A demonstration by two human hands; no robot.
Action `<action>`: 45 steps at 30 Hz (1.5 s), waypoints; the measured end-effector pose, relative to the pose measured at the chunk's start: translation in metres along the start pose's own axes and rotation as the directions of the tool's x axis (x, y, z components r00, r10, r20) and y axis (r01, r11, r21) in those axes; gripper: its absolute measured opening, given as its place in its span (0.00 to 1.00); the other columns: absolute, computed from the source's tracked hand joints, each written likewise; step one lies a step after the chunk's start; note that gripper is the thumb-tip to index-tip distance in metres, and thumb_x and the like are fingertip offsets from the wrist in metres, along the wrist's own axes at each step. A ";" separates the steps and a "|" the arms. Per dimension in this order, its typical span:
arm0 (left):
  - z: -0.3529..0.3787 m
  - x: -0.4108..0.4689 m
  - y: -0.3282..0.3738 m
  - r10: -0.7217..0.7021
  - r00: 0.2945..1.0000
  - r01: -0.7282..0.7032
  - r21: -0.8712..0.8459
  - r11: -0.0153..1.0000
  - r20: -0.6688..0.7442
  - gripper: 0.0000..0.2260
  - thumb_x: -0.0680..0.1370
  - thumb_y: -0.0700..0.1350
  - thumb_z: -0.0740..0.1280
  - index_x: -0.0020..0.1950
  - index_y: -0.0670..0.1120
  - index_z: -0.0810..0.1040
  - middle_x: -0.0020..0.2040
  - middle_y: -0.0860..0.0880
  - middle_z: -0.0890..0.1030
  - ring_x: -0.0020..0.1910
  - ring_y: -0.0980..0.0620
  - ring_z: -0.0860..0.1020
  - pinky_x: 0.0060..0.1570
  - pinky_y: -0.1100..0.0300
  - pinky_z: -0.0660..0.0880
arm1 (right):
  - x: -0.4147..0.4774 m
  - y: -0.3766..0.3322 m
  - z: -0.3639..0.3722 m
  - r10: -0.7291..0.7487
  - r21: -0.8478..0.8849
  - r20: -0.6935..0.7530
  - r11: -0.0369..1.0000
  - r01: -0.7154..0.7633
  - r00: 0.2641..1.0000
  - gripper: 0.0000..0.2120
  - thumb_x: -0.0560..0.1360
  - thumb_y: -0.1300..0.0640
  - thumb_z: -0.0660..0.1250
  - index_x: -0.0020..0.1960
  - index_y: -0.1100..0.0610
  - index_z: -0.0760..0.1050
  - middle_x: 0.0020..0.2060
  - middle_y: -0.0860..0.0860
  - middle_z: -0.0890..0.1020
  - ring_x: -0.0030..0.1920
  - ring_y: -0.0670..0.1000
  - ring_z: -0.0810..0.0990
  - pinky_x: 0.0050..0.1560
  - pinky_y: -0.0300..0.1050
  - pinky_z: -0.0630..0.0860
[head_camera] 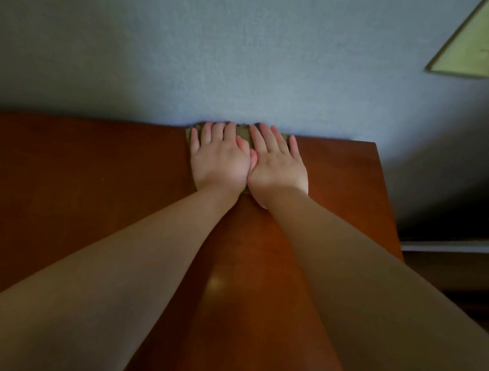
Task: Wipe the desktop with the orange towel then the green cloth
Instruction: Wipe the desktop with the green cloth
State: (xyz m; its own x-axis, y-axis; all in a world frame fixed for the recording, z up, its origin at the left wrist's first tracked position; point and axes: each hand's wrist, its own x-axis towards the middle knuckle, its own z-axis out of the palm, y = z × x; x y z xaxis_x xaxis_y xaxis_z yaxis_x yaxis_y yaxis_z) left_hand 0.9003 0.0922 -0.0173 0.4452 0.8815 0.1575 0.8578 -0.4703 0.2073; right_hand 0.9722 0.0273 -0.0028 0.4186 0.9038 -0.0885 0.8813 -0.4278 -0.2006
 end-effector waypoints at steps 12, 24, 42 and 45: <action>-0.012 -0.089 0.015 0.087 0.987 -0.092 0.032 0.995 0.135 0.24 0.82 0.53 0.46 0.78 0.48 0.49 0.79 0.50 0.49 0.77 0.50 0.47 0.76 0.49 0.44 | -0.093 0.011 0.012 0.081 -0.070 0.015 0.994 -0.080 0.997 0.25 0.83 0.51 0.37 0.78 0.52 0.39 0.77 0.49 0.40 0.76 0.48 0.38 0.75 0.48 0.35; -0.037 -0.235 0.002 0.075 0.985 -0.085 0.057 0.995 0.157 0.26 0.82 0.56 0.45 0.78 0.48 0.49 0.79 0.49 0.48 0.77 0.49 0.47 0.76 0.49 0.44 | -0.233 -0.006 0.033 0.052 -0.071 0.016 0.996 -0.050 0.999 0.25 0.82 0.49 0.36 0.78 0.51 0.38 0.77 0.49 0.40 0.76 0.48 0.37 0.75 0.49 0.35; -0.061 -0.418 -0.013 0.031 0.988 -0.042 0.071 0.997 0.150 0.25 0.82 0.55 0.46 0.78 0.49 0.48 0.79 0.49 0.47 0.77 0.49 0.46 0.76 0.49 0.43 | -0.413 -0.024 0.058 -0.004 -0.093 0.032 0.996 0.007 0.999 0.25 0.82 0.48 0.36 0.77 0.52 0.37 0.77 0.50 0.38 0.76 0.50 0.36 0.73 0.50 0.33; -0.063 -0.439 -0.012 0.018 0.989 -0.026 0.054 0.998 0.149 0.24 0.82 0.54 0.46 0.78 0.49 0.48 0.79 0.50 0.47 0.77 0.49 0.46 0.76 0.50 0.43 | -0.433 -0.023 0.060 -0.013 -0.086 0.042 0.996 0.017 0.999 0.25 0.82 0.49 0.36 0.77 0.52 0.37 0.77 0.50 0.38 0.76 0.49 0.36 0.73 0.50 0.33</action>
State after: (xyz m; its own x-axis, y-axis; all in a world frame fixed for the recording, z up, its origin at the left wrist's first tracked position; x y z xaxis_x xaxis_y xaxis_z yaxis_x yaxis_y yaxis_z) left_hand 0.6790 -0.2917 -0.0282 0.4940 0.8693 0.0156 0.8584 -0.4904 0.1506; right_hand 0.7572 -0.3540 -0.0180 0.3976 0.9087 -0.1271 0.9038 -0.4117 -0.1169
